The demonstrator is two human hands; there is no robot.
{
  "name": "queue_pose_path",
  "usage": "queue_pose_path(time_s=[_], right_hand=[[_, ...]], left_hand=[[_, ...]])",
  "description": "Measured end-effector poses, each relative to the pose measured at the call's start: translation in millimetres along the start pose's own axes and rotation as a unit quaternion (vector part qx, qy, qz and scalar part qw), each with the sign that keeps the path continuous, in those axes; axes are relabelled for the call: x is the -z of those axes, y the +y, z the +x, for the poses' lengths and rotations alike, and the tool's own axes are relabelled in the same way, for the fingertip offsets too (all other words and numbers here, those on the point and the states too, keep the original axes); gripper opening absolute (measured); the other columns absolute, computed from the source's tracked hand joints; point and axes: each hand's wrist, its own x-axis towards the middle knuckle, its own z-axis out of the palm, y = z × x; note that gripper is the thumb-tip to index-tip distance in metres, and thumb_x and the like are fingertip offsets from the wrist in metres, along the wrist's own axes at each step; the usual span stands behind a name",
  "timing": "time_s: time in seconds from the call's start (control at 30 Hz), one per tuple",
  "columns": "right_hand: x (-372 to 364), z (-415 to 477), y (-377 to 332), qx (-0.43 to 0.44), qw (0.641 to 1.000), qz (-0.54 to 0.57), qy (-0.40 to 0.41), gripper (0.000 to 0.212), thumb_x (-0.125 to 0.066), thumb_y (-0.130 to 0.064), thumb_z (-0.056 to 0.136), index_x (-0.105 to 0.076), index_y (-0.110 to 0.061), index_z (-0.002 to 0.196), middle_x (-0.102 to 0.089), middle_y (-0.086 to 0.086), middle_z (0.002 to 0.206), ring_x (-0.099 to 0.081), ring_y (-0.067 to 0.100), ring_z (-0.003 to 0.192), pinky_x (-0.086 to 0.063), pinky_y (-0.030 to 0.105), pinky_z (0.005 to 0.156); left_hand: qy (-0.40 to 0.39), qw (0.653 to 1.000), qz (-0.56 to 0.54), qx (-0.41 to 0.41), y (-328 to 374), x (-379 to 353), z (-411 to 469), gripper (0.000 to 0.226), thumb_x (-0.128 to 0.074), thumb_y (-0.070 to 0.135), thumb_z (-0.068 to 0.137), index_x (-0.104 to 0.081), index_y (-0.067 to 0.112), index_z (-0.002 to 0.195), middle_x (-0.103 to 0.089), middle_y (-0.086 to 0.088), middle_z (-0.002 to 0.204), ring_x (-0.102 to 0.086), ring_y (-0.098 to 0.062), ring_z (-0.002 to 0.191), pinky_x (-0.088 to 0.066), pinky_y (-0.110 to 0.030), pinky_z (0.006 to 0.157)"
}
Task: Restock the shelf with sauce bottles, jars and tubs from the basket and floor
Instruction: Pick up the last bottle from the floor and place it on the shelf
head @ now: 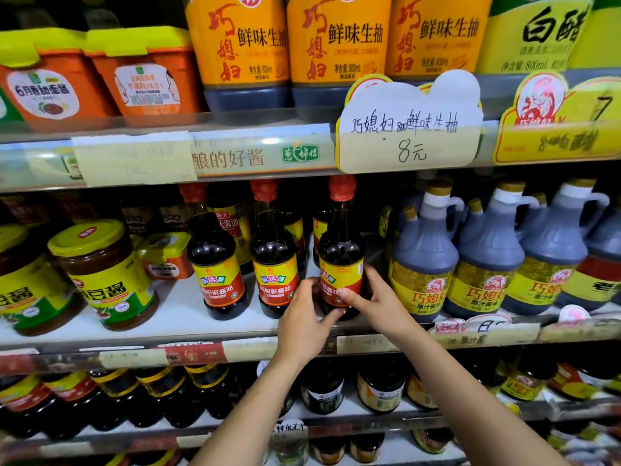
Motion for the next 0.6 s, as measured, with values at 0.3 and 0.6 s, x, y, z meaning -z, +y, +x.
queue_pose_path(time_s=[0.3, 0.6], right_hand=[[-16.1, 2.6, -2.3, 0.018, 0.992, -0.042, 0.120, 0.082, -0.085, -0.028, 0.060, -0.040, -0.019, 0.128, -0.057, -0.012, 0.106, -0.056, 0.004, 0.099, -0.044, 0.012, 0.079], [-4.3, 3.5, 1.5, 0.013, 1.000, -0.009, 0.009, 0.065, -0.069, -0.017, 0.079, -0.034, -0.023, 0.134, -0.054, -0.012, 0.121, -0.052, -0.007, 0.109, -0.044, 0.011, 0.090]], left_hand=[[-0.085, 0.995, -0.048, 0.009, 9.3, 7.0, 9.8, 0.086, -0.073, 0.021, 0.074, -0.022, 0.029, 0.142, -0.048, 0.005, 0.137, -0.046, -0.018, 0.125, -0.042, -0.036, 0.102], [0.038, 0.997, 0.067, 0.016, 13.4, -3.2, -4.2, 0.073, -0.072, 0.041, 0.072, -0.033, 0.022, 0.131, -0.048, 0.005, 0.131, -0.050, -0.019, 0.118, -0.044, -0.033, 0.086]])
